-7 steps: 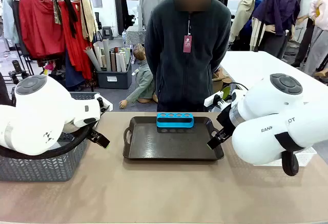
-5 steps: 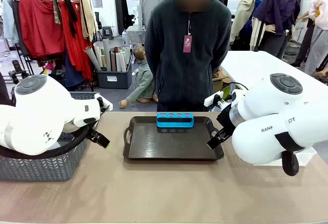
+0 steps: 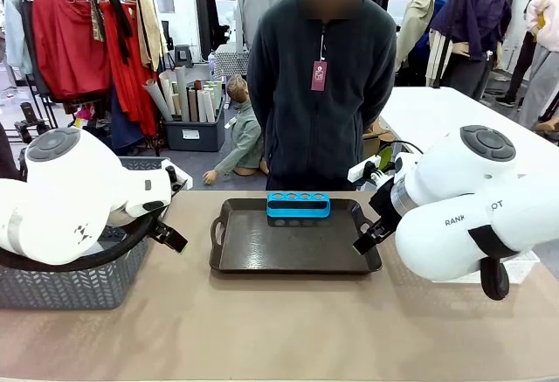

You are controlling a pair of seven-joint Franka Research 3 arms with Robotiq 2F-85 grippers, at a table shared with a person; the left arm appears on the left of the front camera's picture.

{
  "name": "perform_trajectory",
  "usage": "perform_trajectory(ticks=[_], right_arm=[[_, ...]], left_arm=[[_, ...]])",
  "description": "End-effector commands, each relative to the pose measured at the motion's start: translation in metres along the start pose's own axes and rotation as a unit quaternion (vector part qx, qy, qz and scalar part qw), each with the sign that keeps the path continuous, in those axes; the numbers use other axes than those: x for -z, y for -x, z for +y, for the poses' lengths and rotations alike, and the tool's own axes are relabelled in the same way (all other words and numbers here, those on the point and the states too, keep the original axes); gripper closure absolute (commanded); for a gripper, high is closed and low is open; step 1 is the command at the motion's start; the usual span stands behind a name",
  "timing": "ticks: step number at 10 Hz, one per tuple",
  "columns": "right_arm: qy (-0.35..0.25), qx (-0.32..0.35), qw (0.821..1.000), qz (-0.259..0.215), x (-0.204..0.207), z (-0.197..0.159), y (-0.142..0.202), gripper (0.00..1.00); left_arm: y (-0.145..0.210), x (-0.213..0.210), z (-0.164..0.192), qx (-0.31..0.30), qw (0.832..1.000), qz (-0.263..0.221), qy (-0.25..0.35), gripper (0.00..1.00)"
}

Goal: Prepare the laboratory tools.
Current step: Pick up one Small flask and place it on the Handle tray.

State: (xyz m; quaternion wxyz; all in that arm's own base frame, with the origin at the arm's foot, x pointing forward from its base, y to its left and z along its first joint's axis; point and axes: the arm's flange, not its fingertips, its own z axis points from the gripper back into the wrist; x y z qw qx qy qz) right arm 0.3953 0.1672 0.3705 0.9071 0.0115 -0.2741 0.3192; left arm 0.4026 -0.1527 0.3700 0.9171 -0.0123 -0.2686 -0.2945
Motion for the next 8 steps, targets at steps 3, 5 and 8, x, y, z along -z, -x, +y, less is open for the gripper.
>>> perform_trajectory(ticks=[3,5,8], right_arm=[[0.000,0.000,1.000,0.000,-0.0003,-0.0001,-0.0001,0.00],[0.000,0.000,1.000,0.000,-0.0003,-0.0001,-0.0001,0.00],[0.000,0.000,1.000,0.000,-0.0003,-0.0001,-0.0001,0.00]], left_arm=[[0.0001,-0.0001,0.0007,-0.001,1.000,0.000,0.000,0.00],[0.0001,-0.0001,0.0007,-0.001,1.000,0.000,0.000,0.00],[0.0001,-0.0001,0.0007,-0.001,1.000,0.000,0.000,0.00]])
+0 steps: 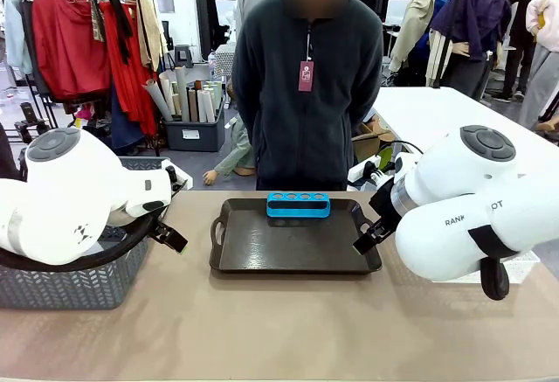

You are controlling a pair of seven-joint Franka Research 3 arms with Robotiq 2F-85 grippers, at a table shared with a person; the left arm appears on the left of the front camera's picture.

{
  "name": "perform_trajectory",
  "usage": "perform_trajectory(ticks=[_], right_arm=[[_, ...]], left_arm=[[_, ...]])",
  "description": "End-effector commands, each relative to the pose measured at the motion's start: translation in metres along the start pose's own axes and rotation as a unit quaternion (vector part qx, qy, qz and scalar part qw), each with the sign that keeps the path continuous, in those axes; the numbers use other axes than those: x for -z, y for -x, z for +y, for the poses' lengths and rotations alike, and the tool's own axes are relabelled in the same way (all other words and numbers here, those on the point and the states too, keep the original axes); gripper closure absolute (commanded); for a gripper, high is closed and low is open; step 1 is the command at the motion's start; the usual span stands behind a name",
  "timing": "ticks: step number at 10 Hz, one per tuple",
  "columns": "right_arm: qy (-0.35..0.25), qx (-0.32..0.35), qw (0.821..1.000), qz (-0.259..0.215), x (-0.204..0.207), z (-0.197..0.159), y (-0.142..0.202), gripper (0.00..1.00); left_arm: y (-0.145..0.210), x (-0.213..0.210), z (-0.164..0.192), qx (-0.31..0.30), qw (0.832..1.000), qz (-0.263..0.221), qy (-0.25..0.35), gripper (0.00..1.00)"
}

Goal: Prepare the laboratory tools.
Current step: Pick up one Small flask and place it on the Handle tray.

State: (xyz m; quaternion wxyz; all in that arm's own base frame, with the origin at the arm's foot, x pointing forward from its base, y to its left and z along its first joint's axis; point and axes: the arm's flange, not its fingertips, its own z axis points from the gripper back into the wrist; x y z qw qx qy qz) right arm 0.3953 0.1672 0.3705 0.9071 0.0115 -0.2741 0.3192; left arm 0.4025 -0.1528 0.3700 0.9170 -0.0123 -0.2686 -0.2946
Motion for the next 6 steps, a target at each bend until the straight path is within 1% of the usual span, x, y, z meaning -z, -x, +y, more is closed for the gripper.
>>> perform_trajectory(ticks=[1,6], right_arm=[[0.000,0.000,1.000,0.000,-0.0004,-0.0001,-0.0001,0.00],[0.000,0.000,1.000,0.000,-0.0004,-0.0001,-0.0001,0.00]], left_arm=[[0.0002,-0.0001,0.0007,-0.001,1.000,0.000,0.000,0.00],[0.0002,-0.0001,0.0007,-0.001,1.000,0.000,0.000,0.00]])
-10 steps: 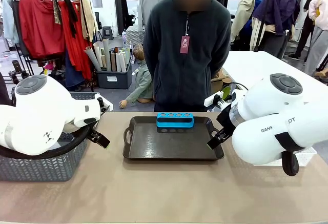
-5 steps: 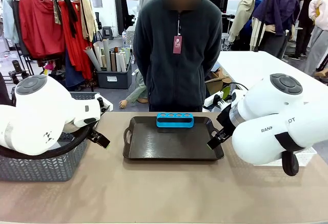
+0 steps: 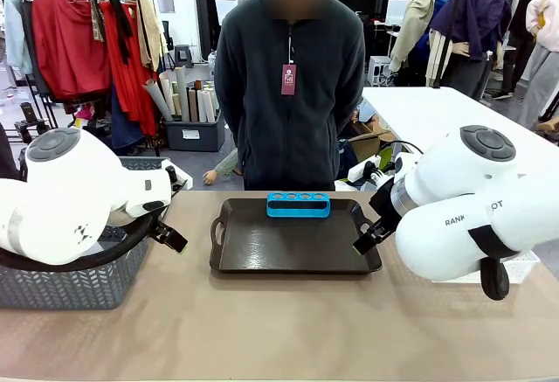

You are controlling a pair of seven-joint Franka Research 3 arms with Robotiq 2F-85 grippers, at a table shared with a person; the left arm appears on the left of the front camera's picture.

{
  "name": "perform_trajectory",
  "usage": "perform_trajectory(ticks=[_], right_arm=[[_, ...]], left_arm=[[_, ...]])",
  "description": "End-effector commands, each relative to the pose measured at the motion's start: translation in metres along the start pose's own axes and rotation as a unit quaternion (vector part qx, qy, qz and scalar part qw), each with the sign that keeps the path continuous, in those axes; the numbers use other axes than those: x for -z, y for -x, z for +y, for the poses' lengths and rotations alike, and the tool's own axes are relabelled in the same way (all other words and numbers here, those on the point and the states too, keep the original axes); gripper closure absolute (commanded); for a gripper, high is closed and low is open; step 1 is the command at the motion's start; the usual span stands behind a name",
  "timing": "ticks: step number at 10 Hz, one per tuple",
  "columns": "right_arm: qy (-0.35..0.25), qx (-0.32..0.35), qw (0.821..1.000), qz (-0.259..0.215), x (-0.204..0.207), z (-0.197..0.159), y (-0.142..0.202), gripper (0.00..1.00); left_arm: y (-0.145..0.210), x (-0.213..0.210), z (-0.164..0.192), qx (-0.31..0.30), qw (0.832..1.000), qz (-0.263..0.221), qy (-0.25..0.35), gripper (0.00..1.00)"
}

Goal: Prepare the laboratory tools.
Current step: Pick up one Small flask and place it on the Handle tray.

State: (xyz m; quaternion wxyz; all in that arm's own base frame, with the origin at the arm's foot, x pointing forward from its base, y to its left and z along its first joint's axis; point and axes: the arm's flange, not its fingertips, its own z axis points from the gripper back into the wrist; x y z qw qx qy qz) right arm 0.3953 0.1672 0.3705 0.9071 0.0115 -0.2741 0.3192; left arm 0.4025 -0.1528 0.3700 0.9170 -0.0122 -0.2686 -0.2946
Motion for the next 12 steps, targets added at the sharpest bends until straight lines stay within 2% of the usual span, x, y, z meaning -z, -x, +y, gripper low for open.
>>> perform_trajectory(ticks=[1,2,4,6,9,12], right_arm=[[0.000,0.000,1.000,0.000,0.000,0.000,0.000,0.00],[0.000,0.000,1.000,0.000,0.000,0.000,0.000,0.00],[-0.053,-0.009,0.998,0.018,-0.004,0.006,-0.003,0.00],[-0.075,-0.016,0.997,0.022,-0.011,0.012,-0.009,0.00],[-0.109,-0.025,0.993,0.043,-0.028,0.015,-0.025,0.00],[-0.160,-0.032,0.986,0.042,-0.057,0.002,-0.046,0.00]], left_arm=[[0.000,0.000,0.000,0.000,1.000,0.000,0.000,0.00],[-0.002,-0.003,-0.002,0.007,1.000,0.007,0.003,0.00],[-0.007,-0.009,-0.010,0.012,1.000,0.015,0.012,0.00],[-0.013,-0.018,-0.013,0.024,0.999,0.030,0.028,0.00],[-0.027,-0.044,-0.010,0.041,0.993,0.072,0.086,0.00],[-0.044,-0.079,0.006,0.060,0.988,0.037,0.135,0.00]])
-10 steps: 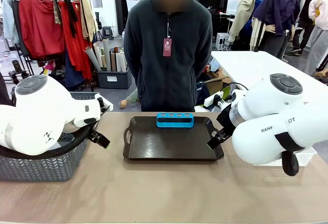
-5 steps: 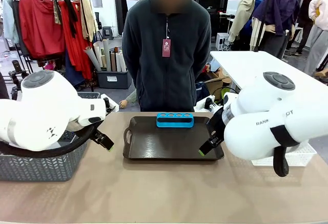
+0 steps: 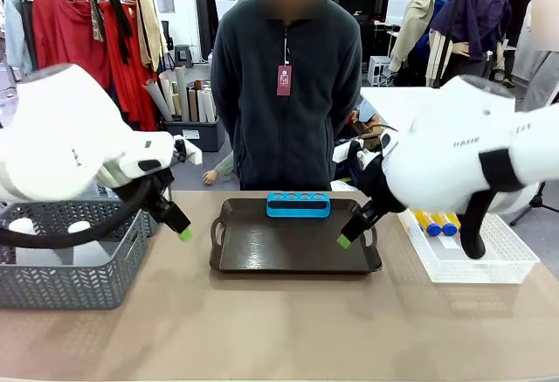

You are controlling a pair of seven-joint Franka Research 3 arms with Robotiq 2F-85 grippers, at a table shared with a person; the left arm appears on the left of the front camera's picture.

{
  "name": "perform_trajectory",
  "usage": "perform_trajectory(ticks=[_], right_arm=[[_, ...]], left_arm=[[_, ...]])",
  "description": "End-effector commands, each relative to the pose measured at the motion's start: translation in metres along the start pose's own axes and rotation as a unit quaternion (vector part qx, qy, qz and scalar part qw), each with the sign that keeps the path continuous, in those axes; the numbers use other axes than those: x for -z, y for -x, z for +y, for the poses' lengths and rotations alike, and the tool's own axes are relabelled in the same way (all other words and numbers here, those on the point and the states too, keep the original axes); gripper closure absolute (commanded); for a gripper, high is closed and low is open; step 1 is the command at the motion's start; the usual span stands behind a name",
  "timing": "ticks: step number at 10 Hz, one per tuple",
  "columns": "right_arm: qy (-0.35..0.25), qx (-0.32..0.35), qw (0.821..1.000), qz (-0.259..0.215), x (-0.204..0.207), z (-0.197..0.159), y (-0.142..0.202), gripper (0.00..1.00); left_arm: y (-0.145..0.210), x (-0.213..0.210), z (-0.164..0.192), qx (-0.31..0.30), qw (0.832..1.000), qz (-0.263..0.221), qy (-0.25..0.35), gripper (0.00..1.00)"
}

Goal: Prepare the laboratory tools.
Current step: Pick up one Small flask and place it on the Handle tray.

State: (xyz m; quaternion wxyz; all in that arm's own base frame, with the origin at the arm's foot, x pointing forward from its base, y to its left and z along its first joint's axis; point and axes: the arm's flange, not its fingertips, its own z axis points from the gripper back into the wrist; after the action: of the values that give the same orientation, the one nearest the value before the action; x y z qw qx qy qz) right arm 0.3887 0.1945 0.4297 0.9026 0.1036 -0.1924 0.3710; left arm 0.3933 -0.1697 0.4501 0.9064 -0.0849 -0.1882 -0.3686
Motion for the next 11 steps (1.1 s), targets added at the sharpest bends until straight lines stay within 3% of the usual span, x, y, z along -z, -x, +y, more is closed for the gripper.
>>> perform_trajectory(ticks=[1,3,5,7,8,11], right_arm=[[-0.045,-0.026,0.999,-0.003,-0.027,-0.014,-0.008,0.00],[-0.072,-0.051,0.996,-0.019,-0.053,-0.020,-0.015,0.00],[-0.083,-0.054,0.994,-0.036,-0.070,-0.027,-0.018,0.00],[-0.078,-0.046,0.994,-0.062,-0.080,-0.034,-0.018,0.00],[-0.067,-0.045,0.996,-0.032,-0.076,-0.022,-0.020,0.00],[-0.067,-0.045,0.996,-0.032,-0.076,-0.022,-0.020,0.00]], left_arm=[[-0.003,-0.026,0.015,0.028,0.999,-0.031,0.020,0.00],[-0.010,-0.047,0.026,0.035,0.996,-0.082,-0.007,0.00],[-0.013,-0.057,0.030,0.040,0.995,-0.089,0.004,0.00],[-0.012,-0.058,0.024,0.034,0.992,-0.117,-0.025,0.00],[-0.016,-0.064,0.026,0.028,0.996,-0.084,-0.013,0.00],[-0.016,-0.064,0.026,0.028,0.996,-0.084,-0.013,0.00]])
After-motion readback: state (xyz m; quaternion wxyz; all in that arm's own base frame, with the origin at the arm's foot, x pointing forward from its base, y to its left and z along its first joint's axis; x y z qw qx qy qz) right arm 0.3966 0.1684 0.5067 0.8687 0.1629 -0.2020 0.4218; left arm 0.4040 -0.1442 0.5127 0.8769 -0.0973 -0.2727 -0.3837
